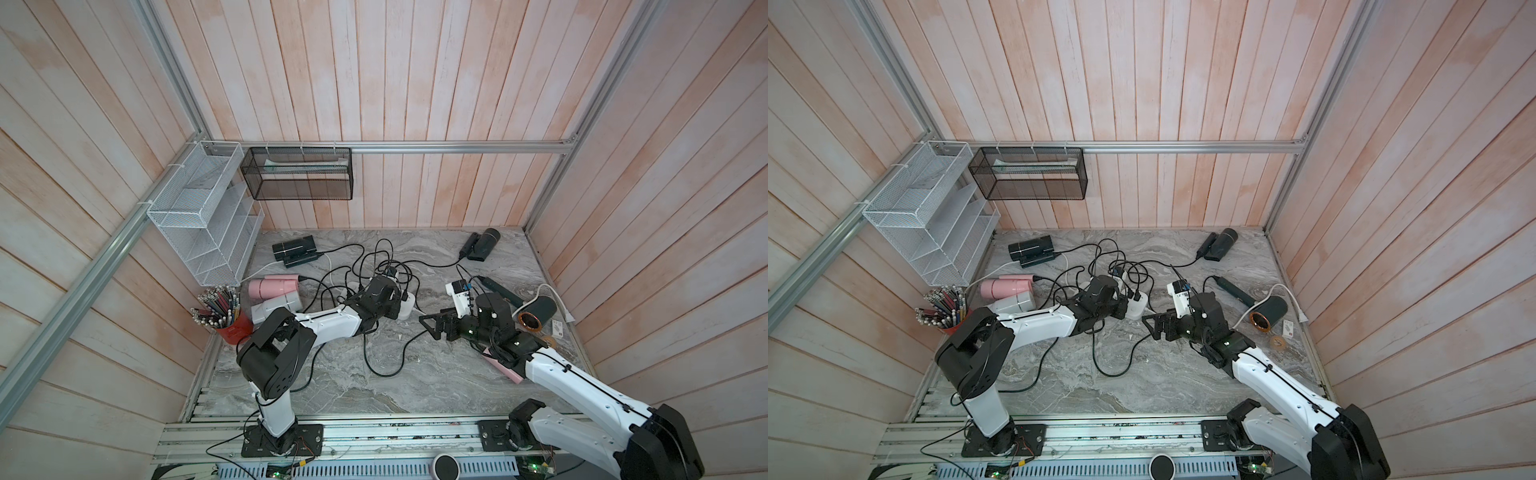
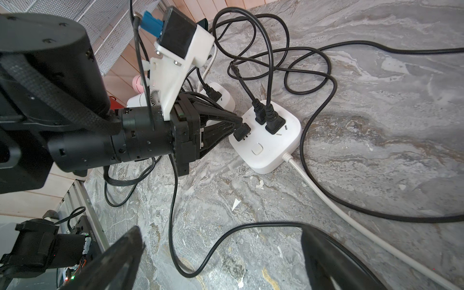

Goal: Charge the blow dryers
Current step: Insert the plug into the socket.

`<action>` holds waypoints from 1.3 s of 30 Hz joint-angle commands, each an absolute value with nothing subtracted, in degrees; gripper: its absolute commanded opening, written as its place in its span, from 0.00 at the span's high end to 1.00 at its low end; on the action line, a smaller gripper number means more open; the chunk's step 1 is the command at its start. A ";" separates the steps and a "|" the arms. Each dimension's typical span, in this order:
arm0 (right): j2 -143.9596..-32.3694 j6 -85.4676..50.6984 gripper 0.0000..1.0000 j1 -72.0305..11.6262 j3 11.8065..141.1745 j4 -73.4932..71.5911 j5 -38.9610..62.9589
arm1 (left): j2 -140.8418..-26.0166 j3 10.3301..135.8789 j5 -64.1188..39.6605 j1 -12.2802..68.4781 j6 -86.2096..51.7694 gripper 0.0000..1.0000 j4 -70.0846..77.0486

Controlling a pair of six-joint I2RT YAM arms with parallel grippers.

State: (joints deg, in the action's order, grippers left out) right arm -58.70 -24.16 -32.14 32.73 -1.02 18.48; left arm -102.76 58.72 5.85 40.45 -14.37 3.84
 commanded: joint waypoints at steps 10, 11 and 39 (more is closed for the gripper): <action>-59.86 -23.62 0.01 -31.96 32.74 -1.12 18.72 | -104.46 60.88 4.62 39.47 -15.00 0.88 -0.03; -59.87 -23.73 0.01 -32.00 32.61 -1.30 18.64 | -104.79 61.28 4.55 39.31 -14.99 0.88 -0.57; -60.29 -24.44 0.01 -32.01 32.32 -1.58 17.49 | -106.55 60.92 5.47 39.50 -15.26 0.88 -1.17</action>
State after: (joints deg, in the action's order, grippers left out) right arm -60.34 -24.05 -32.14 32.71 -1.28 18.28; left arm -105.95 63.37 4.56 39.07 -14.83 1.08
